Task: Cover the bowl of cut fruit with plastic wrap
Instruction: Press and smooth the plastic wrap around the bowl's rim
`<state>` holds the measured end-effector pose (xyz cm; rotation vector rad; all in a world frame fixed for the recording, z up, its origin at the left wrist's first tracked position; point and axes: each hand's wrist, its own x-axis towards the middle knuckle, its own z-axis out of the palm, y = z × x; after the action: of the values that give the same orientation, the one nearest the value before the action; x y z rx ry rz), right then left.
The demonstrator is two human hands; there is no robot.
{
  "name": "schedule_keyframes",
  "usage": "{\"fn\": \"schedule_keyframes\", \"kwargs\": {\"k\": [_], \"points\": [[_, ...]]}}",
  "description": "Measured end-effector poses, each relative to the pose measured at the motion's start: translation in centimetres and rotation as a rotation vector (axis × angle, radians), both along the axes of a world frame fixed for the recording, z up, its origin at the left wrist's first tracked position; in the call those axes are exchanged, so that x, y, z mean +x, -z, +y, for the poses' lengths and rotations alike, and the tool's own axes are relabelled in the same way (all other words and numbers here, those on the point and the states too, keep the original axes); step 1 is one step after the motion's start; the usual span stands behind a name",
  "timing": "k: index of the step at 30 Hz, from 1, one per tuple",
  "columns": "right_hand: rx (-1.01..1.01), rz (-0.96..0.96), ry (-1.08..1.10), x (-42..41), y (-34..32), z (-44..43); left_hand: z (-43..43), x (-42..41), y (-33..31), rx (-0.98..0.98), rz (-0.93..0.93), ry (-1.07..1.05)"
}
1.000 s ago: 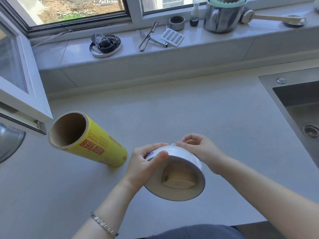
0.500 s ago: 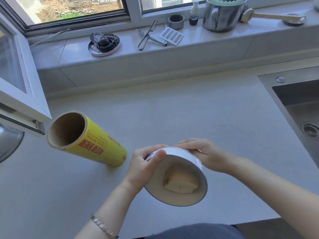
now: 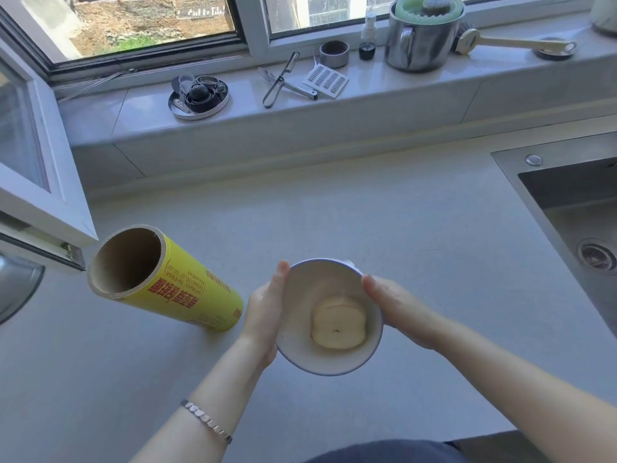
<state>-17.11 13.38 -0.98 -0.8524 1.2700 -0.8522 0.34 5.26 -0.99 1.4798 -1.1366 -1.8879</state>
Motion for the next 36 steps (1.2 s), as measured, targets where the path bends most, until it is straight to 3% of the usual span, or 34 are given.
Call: {"fn": "schedule_keyframes", "kwargs": {"k": [5, 10, 18, 22, 28, 31, 36], "points": [[-0.060, 0.100, 0.003, 0.4, 0.1, -0.2, -2.1, 1.4, -0.5, -0.143, -0.096, 0.337], [-0.072, 0.128, -0.016, 0.5, -0.6, -0.4, -2.3, 0.5, -1.6, -0.210, -0.036, 0.521], [-0.040, 0.118, -0.038, -0.1, -1.6, -0.8, -0.8, -0.1, -0.4, -0.238, 0.012, 0.351], [-0.045, 0.327, 0.090, -0.7, -3.7, -2.6, -0.3, -0.1, -0.3, -0.335, -0.027, 0.262], [0.165, 0.559, -0.171, -0.2, -5.9, -4.8, 0.0, -0.1, -0.3, -0.417, -0.141, 0.284], [0.246, 0.491, -0.228, -0.5, -6.1, -5.1, 0.1, 0.2, -0.5, -0.432, -0.169, 0.293], [0.314, 0.151, -0.071, -0.9, -5.1, -4.6, 0.6, 0.8, -0.4, -0.437, -0.159, 0.320]]}}
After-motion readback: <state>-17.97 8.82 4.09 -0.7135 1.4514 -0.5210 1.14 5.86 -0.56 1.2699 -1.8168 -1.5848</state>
